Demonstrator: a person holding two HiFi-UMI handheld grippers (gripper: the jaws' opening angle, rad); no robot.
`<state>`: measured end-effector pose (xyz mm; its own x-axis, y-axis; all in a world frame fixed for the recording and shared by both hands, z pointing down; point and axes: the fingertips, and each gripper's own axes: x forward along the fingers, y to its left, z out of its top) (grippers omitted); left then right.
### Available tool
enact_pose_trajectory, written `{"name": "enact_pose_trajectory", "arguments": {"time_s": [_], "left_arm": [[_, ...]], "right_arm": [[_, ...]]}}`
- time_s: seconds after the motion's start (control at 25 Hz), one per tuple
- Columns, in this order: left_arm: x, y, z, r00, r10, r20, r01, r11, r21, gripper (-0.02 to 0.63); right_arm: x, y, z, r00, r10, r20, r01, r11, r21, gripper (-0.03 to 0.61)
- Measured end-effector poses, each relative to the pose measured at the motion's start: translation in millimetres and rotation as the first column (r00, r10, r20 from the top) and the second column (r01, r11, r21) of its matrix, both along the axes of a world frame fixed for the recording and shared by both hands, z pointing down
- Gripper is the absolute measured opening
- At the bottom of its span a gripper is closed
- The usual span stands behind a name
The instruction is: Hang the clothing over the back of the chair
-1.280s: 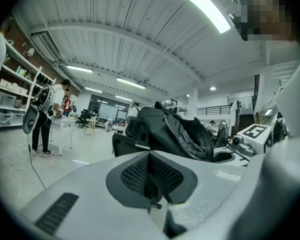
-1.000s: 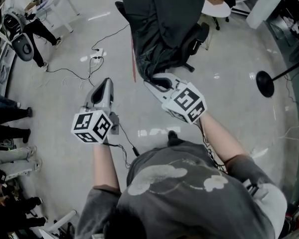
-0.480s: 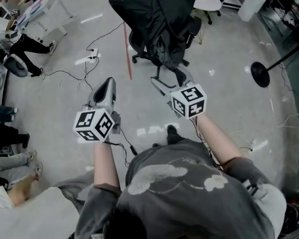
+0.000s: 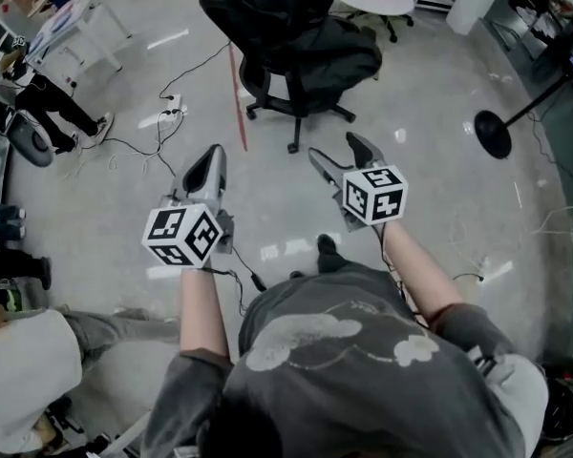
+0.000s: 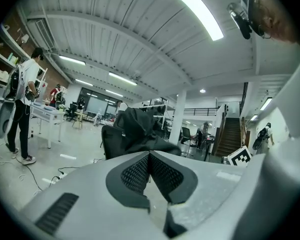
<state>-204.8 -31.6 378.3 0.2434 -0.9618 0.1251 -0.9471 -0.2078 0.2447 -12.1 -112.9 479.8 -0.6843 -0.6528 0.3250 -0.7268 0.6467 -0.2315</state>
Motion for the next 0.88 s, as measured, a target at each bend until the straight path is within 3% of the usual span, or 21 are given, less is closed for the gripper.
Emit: {"name": "enact_pose_trajectory", "arguments": {"time_s": [0.04,0.12,0.2,0.32,0.44,0.52,0.72,0.88], "left_arm": [[2.6,1.1,1.0,1.0,0.003,-0.001,-0.003,1.0,0.0,0.002],[6.5,1.7,2.1,1.0,0.008,-0.004,-0.008,1.0,-0.002,0.001],[9.8,1.8,2.9,1.0,0.015,-0.006,-0.015,1.0,-0.003,0.002],[15.0,2.9,4.2,1.0,0.023,-0.009,-0.023,1.0,-0.004,0.002],[18.4,4.1,4.6,1.0,0.026,-0.012,-0.026,1.0,-0.006,0.002],[19.4,5.9,5.9,0.999,0.029,-0.014,-0.029,1.0,-0.008,0.0],[20.9,12.2,14.4,0.999,0.03,-0.013,-0.03,0.999,-0.021,0.0],[21.9,17.7,21.1,0.999,0.03,-0.018,-0.031,0.999,-0.035,0.002]], "right_arm": [[5.0,-0.2,-1.5,1.0,0.012,0.001,-0.012,1.0,0.006,0.357],[14.4,-2.3,-5.8,0.999,0.037,-0.001,-0.037,0.999,0.021,0.269],[21.6,-4.2,-9.0,0.998,0.055,-0.001,-0.055,0.998,0.029,0.261],[31.0,-4.8,-13.3,0.998,0.07,0.003,-0.07,0.997,0.03,0.194],[43.4,-8.4,-21.3,0.993,0.119,0.008,-0.119,0.991,0.052,0.106],[52.0,-11.2,-26.4,0.987,0.162,0.017,-0.163,0.984,0.066,0.006],[56.8,-10.4,-25.5,0.988,0.151,0.045,-0.153,0.987,0.039,-0.01],[51.6,-3.0,-27.0,0.994,0.108,0.009,-0.108,0.992,0.067,-0.011]]}}
